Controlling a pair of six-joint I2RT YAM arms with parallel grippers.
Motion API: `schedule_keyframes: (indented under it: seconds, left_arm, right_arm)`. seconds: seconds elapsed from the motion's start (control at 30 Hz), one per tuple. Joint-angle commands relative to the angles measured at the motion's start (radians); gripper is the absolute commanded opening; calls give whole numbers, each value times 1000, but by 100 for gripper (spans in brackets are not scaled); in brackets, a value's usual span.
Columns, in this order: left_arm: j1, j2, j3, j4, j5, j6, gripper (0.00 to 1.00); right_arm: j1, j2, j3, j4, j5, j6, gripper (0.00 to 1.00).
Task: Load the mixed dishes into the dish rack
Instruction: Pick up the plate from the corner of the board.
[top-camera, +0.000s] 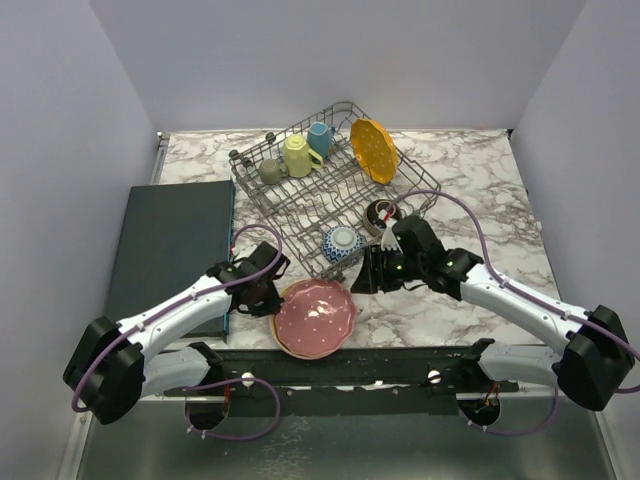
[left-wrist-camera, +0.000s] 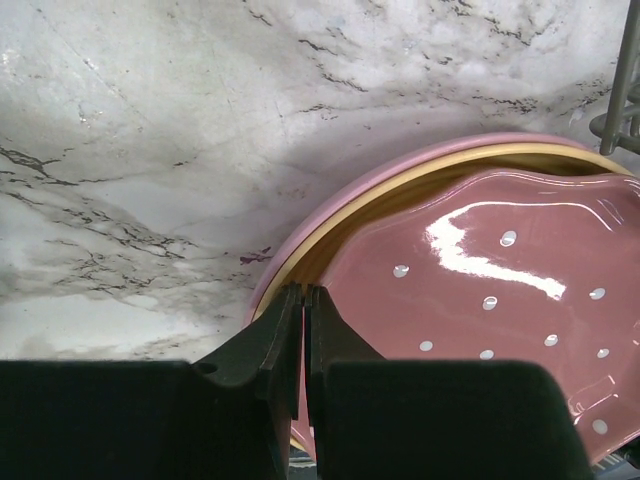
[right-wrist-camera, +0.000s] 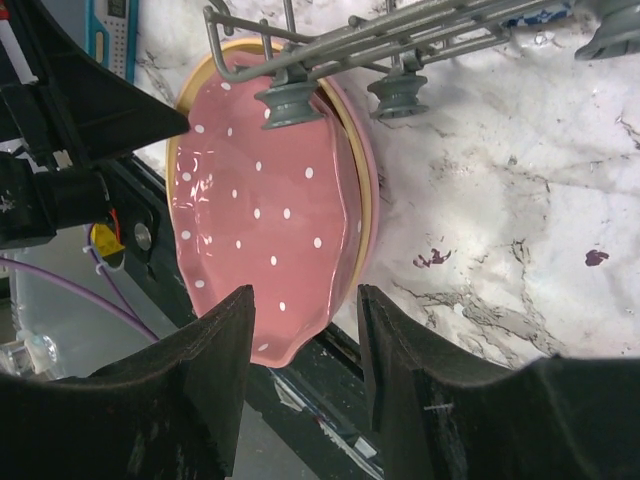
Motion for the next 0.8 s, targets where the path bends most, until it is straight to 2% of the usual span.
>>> schedule_keyframes:
  seconds: [0.0, 0.77]
  left_arm:
    - [-17, 34, -50, 42, 30, 3, 9]
    - [-103, 42, -121, 133, 57, -56, 5]
  right_arm:
    - [13, 8, -29, 44, -22, 32, 51]
    - [54, 48, -153, 142, -92, 164, 51]
